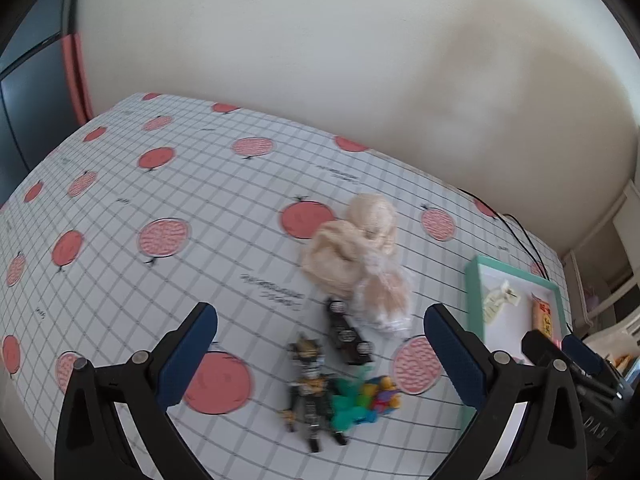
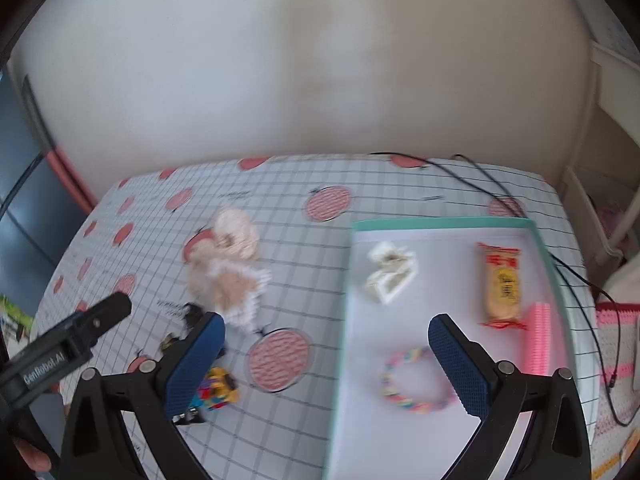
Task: Organize objects
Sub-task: 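Move both tools back toward the toy pile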
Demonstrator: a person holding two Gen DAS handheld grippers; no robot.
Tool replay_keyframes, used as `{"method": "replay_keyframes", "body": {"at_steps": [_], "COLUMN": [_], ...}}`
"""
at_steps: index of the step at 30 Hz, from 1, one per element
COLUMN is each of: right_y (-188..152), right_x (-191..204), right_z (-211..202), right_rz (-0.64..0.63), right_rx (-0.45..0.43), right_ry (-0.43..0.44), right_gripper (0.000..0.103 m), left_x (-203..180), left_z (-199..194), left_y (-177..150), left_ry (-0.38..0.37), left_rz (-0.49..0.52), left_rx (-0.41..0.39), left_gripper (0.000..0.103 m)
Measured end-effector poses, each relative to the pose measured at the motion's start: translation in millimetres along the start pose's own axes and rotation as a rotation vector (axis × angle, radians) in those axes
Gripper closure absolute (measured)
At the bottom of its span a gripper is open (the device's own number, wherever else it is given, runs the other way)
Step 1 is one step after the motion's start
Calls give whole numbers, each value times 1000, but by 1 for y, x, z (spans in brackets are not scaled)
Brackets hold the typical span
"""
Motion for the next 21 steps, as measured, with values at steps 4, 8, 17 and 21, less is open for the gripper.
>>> {"method": "replay_keyframes", "body": {"at_steps": [4, 8, 17, 21], "right_y": [-17, -35, -53, -51], "right_x": [28, 43, 38, 25], "right_z": [10, 25, 39, 37], "right_rz": [-49, -73, -105, -94], "right_rx": [52, 117, 175, 184], "right_ry": [2, 5, -55, -69], "right_gripper": [0, 0, 7, 8], "left_x": [21, 30, 16, 5], "left_z": [0, 1, 11, 16], "left_y": [-5, -11, -27, -33], "left_ry": [-3, -6, -59, -78], "left_rz": [-33, -36, -7, 4], "left_rx": [28, 49, 136, 170], "left_gripper": [0, 0, 0, 0]}}
Point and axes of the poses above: each gripper's, at about its wrist camera, not at the fingertips, and z roughly the way its jaws point, x to its left, y to its top, the point moved 7 cm from there along z, roughly the way its jaws point, and after that the axes turned 14 degrees about z, right-handed, at the moved point
